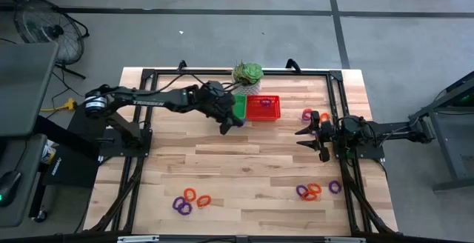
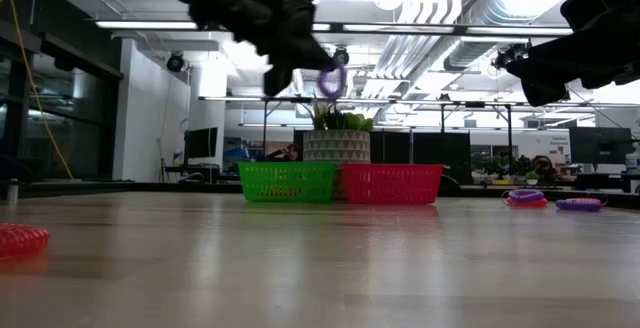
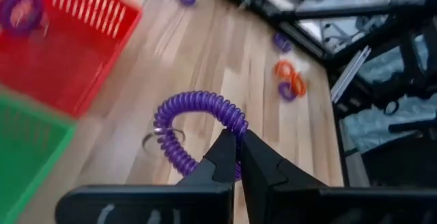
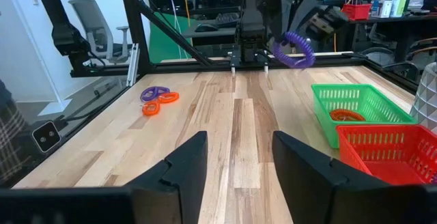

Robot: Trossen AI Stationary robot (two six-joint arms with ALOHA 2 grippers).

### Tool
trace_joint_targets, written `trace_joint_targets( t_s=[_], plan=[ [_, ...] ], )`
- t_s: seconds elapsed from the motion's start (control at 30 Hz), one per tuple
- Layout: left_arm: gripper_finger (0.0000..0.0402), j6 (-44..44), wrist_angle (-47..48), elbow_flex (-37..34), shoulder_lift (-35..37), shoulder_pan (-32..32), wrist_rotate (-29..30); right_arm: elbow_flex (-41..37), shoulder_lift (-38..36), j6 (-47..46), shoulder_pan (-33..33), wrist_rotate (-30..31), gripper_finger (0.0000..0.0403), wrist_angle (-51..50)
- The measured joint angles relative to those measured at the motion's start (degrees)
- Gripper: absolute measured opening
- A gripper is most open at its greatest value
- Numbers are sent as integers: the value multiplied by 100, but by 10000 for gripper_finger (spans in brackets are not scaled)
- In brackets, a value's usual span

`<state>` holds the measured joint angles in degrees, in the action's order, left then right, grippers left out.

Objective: Sort spring keychains
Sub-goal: Put the purple spring keychain into the orange bin

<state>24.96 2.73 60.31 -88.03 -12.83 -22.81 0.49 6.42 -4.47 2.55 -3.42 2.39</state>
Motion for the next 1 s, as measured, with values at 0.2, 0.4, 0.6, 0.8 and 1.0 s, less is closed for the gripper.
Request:
trace_joint_targets(
  t_s=[0.2,0.4,0.6,0.8,1.0],
  plan=[
    [0,185,83,838,-647,65,441,1,0,1,0,0,157,0],
    [0,75,517,1628,-1267,101,1328,0,0,0,0,2,162,0],
    [0,30,894,2250,-1816,134,2109,1,0,0,0,0,159,1],
    [2,39,1010,2649,-2195,139,2643,1,0,0,0,0,157,0],
    [7,92,1120,2868,-2513,132,2945,1,0,1,0,0,162,0]
  ],
)
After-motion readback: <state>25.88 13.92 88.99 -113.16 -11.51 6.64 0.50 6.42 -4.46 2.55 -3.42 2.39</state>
